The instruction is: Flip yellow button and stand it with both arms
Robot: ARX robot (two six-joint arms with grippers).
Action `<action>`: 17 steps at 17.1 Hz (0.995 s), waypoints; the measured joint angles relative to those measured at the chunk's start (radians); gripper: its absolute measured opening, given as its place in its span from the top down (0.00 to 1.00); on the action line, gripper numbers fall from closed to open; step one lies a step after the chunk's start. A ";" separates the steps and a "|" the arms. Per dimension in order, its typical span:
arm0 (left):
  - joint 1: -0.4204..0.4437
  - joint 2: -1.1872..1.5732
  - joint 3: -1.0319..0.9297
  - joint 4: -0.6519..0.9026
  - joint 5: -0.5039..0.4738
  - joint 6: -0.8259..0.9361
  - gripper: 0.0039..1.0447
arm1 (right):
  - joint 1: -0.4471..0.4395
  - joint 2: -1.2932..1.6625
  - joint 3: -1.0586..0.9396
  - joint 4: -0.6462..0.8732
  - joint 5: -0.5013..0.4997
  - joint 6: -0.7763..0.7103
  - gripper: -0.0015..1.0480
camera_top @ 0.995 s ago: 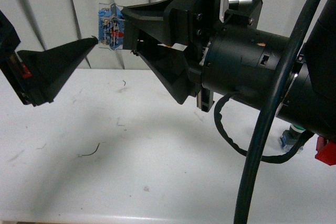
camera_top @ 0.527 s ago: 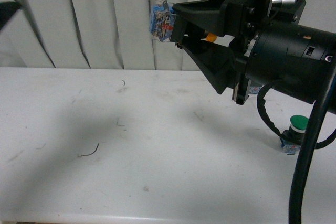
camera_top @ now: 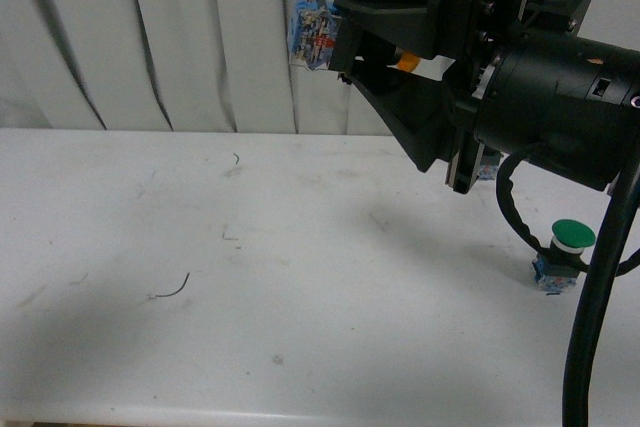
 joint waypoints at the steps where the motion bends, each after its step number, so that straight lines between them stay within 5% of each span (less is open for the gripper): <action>1: -0.019 -0.025 -0.029 -0.009 -0.015 0.023 0.71 | 0.000 0.000 -0.001 -0.004 0.005 0.000 0.65; 3: -0.045 -0.071 -0.053 -0.016 -0.037 0.040 0.86 | 0.000 -0.007 -0.011 -0.003 0.005 -0.012 0.65; 7: -0.106 -0.101 -0.066 -0.024 -0.109 0.044 0.97 | 0.000 -0.019 -0.017 -0.002 0.005 -0.021 0.65; 17: -0.134 -0.254 -0.139 -0.109 -0.130 0.048 0.99 | -0.009 -0.084 -0.014 0.001 0.003 -0.068 0.65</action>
